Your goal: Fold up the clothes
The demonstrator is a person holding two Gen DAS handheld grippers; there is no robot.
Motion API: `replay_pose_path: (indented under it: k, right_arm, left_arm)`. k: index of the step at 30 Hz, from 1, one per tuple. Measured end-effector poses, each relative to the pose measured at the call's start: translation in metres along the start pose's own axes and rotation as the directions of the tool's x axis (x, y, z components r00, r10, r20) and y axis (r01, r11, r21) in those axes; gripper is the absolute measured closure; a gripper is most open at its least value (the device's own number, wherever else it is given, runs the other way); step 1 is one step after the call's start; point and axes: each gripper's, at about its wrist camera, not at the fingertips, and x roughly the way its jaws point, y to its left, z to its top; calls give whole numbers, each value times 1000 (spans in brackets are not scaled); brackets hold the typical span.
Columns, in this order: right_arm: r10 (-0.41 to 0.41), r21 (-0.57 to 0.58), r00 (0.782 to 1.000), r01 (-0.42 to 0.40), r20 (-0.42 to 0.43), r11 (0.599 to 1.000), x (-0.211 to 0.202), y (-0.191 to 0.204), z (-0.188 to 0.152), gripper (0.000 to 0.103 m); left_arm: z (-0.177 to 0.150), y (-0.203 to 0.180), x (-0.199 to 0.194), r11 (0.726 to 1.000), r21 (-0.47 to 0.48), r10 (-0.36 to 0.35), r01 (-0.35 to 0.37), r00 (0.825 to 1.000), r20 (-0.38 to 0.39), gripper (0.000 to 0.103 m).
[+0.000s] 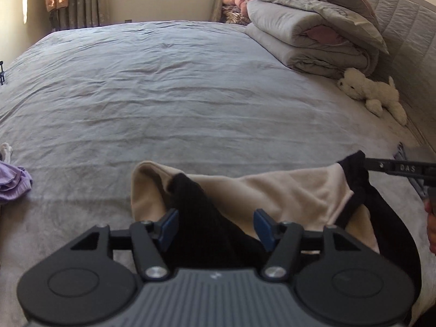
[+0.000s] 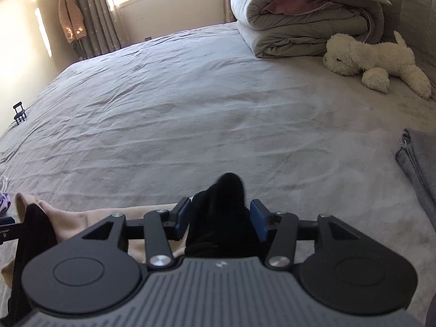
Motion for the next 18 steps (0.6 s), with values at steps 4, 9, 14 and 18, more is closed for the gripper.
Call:
replay_pose_path:
  k: [4, 9, 14, 18]
  right_arm:
    - [16, -19, 1000, -16, -14, 1000, -7, -7, -3, 51]
    - [44, -39, 996, -47, -73, 998, -9, -14, -9, 51]
    - [49, -83, 987, -62, -150, 995, -4, -14, -18, 51]
    - [11, -112, 979, -34, -204, 993, 4, -17, -24, 51]
  left_arm:
    - [-12, -16, -5, 998, 40, -38, 39, 999, -36, 40]
    - [-24, -43, 0, 991, 97, -86, 93, 993, -75, 40]
    - [-38, -82, 14, 948, 275, -140, 159, 986, -87, 40]
    - [-49, -97, 31, 910, 371, -151, 183, 982, -114, 40]
